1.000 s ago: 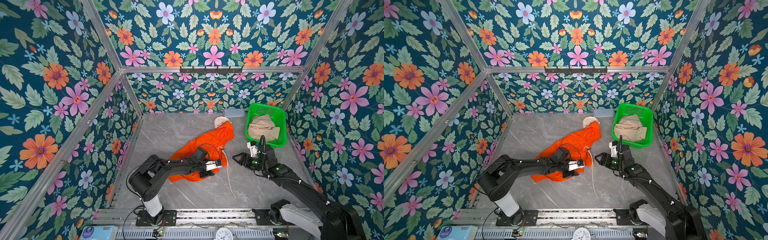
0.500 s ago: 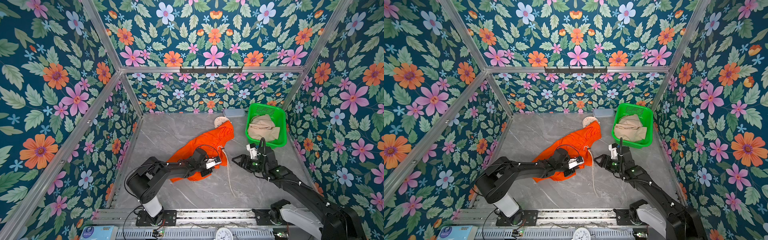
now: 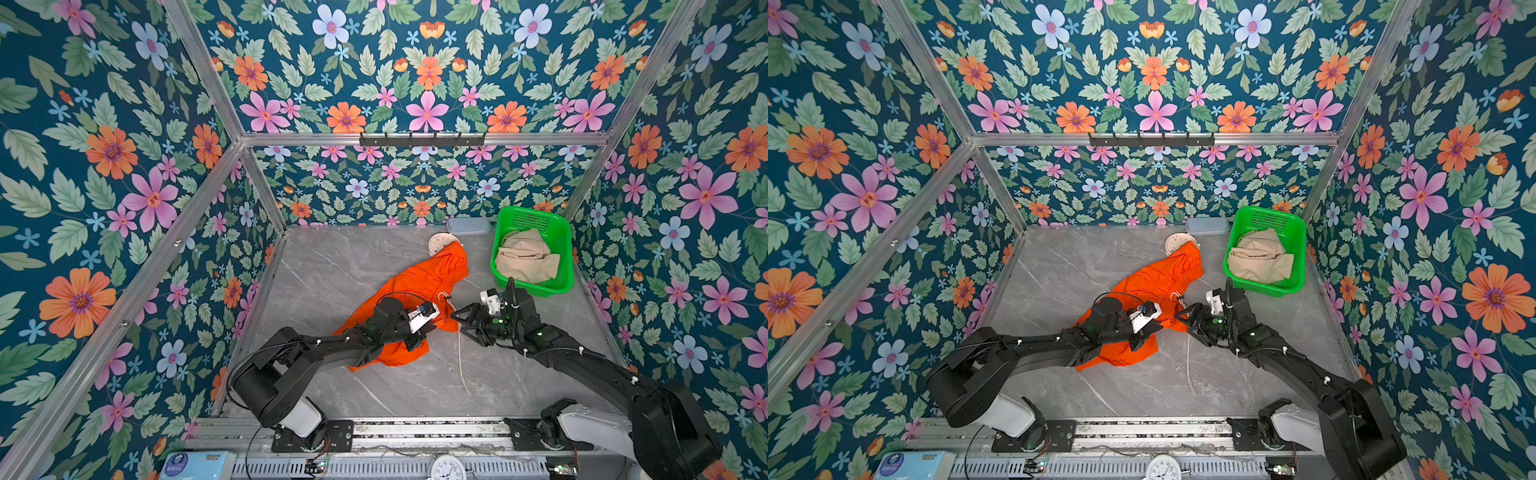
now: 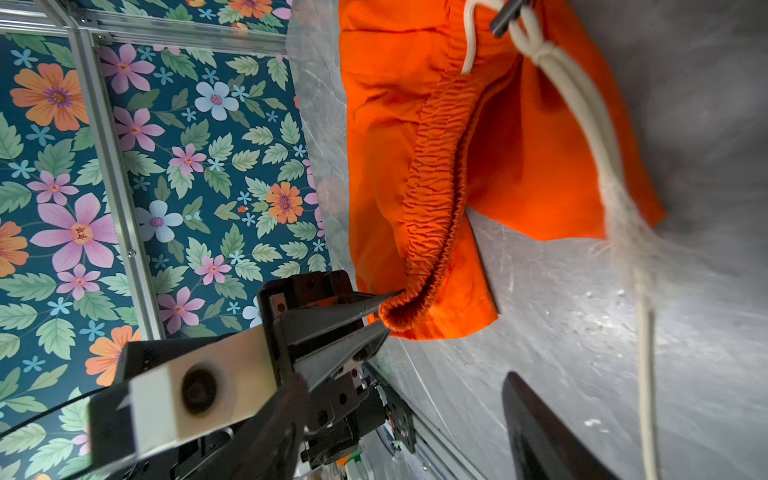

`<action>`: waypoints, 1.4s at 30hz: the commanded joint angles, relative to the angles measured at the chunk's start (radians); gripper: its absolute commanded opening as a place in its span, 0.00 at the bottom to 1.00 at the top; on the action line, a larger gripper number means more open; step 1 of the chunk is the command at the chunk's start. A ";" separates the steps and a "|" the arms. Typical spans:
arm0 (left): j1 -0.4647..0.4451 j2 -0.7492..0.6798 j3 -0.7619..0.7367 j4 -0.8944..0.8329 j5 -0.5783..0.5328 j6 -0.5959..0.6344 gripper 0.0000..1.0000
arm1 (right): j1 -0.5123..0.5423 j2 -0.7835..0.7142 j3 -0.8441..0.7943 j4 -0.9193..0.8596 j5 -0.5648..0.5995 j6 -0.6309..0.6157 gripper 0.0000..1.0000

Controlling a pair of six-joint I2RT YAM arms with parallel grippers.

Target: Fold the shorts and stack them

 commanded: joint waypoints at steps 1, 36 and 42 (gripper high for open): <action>0.000 -0.001 -0.003 0.076 0.052 -0.035 0.08 | 0.035 0.082 0.022 0.150 -0.016 0.126 0.73; 0.048 -0.399 -0.100 -0.118 -0.363 -0.268 0.64 | -0.042 0.163 0.618 -0.239 0.018 -0.182 0.15; 0.103 -0.551 -0.177 -0.126 -0.386 -0.306 0.71 | -0.060 0.186 0.887 -0.411 0.014 -0.296 0.15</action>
